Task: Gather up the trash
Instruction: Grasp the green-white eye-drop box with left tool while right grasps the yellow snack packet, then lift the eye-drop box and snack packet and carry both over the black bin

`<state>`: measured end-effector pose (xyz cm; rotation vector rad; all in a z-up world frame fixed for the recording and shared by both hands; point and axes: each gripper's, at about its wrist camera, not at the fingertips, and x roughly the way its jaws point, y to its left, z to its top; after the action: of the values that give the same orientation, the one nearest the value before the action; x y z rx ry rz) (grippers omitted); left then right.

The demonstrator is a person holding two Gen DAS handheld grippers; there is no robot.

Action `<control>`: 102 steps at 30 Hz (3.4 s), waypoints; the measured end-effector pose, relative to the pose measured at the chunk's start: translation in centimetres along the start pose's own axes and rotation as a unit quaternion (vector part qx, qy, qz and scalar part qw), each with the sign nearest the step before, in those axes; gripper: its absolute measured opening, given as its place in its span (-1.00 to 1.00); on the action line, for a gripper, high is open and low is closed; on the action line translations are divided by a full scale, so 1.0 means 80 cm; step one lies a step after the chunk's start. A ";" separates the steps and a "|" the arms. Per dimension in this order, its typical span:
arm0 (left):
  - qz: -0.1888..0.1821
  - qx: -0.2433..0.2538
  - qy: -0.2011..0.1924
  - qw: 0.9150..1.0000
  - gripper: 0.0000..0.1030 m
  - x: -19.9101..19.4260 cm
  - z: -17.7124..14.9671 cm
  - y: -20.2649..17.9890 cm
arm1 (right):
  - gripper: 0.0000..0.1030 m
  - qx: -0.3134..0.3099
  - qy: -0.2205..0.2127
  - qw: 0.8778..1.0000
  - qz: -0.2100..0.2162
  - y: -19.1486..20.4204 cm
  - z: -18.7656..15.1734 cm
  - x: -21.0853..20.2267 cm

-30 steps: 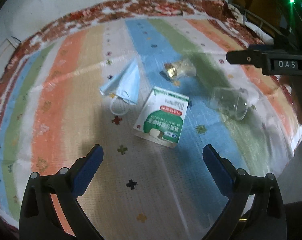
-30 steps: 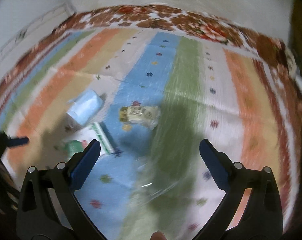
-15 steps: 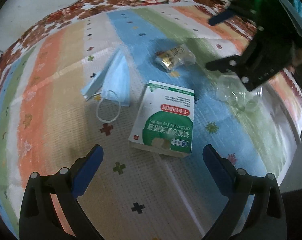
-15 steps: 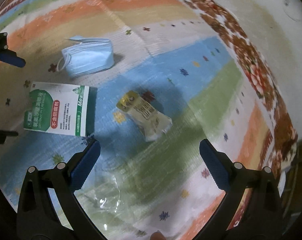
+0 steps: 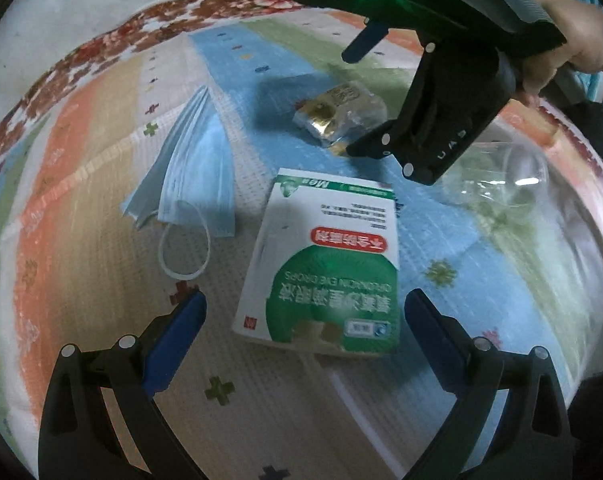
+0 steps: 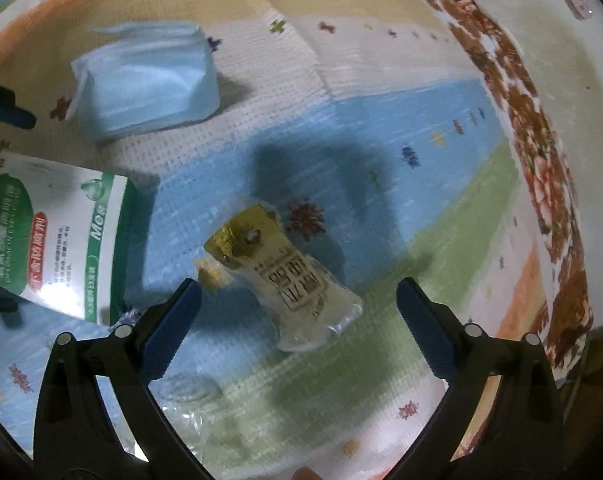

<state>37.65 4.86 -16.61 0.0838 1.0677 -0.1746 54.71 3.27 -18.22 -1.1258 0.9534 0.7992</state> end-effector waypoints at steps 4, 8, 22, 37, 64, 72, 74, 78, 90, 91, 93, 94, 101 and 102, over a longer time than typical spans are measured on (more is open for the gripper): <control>-0.026 -0.020 0.004 0.999 0.82 0.004 0.006 0.011 | 0.34 0.026 0.001 0.999 0.024 -0.004 0.003 0.005; -0.020 0.017 -0.004 1.000 0.46 0.005 0.004 0.001 | -0.17 0.032 -0.001 0.999 0.037 0.001 0.001 0.002; -0.035 0.005 -0.013 0.999 0.39 -0.032 -0.022 0.009 | -0.69 0.079 -0.035 0.995 0.043 -0.002 -0.026 -0.028; 0.027 -0.032 -0.006 0.999 0.39 -0.114 -0.040 -0.008 | -0.69 0.209 -0.092 0.972 0.060 0.018 -0.082 -0.153; 0.011 -0.168 -0.006 0.986 0.39 -0.233 -0.076 -0.038 | -0.69 0.329 -0.104 0.935 0.076 0.118 -0.205 -0.292; 0.023 -0.148 -0.029 0.988 0.39 -0.267 -0.089 -0.061 | -0.69 0.353 -0.114 0.925 0.080 0.143 -0.228 -0.324; 0.022 -0.141 -0.040 0.989 0.39 -0.278 -0.092 -0.066 | -0.69 0.357 -0.117 0.924 0.077 0.152 -0.233 -0.330; 0.012 -0.138 -0.040 0.990 0.39 -0.290 -0.103 -0.077 | -0.69 0.366 -0.125 0.919 0.074 0.175 -0.247 -0.346; -0.032 -0.147 -0.053 0.987 0.39 -0.318 -0.158 -0.114 | -0.68 0.395 -0.145 0.902 0.098 0.234 -0.295 -0.374; -0.031 -0.145 -0.052 0.988 0.39 -0.318 -0.162 -0.118 | -0.68 0.394 -0.146 0.902 0.097 0.238 -0.296 -0.375; -0.031 -0.144 -0.054 0.988 0.39 -0.319 -0.168 -0.122 | -0.68 0.394 -0.148 0.903 0.092 0.246 -0.302 -0.378; -0.032 -0.144 -0.055 0.988 0.39 -0.320 -0.171 -0.123 | -0.68 0.395 -0.151 0.901 0.094 0.248 -0.304 -0.380; -0.060 -0.146 -0.055 0.986 0.40 -0.322 -0.198 -0.142 | -0.67 0.407 -0.161 0.894 0.095 0.261 -0.327 -0.387; -0.060 -0.141 -0.053 0.987 0.40 -0.321 -0.203 -0.148 | -0.67 0.410 -0.161 0.892 0.097 0.264 -0.330 -0.387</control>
<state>9.39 -1.65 -1.70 -0.2432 0.9817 -0.1325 18.10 -18.56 -1.37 -0.1555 0.9812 0.6091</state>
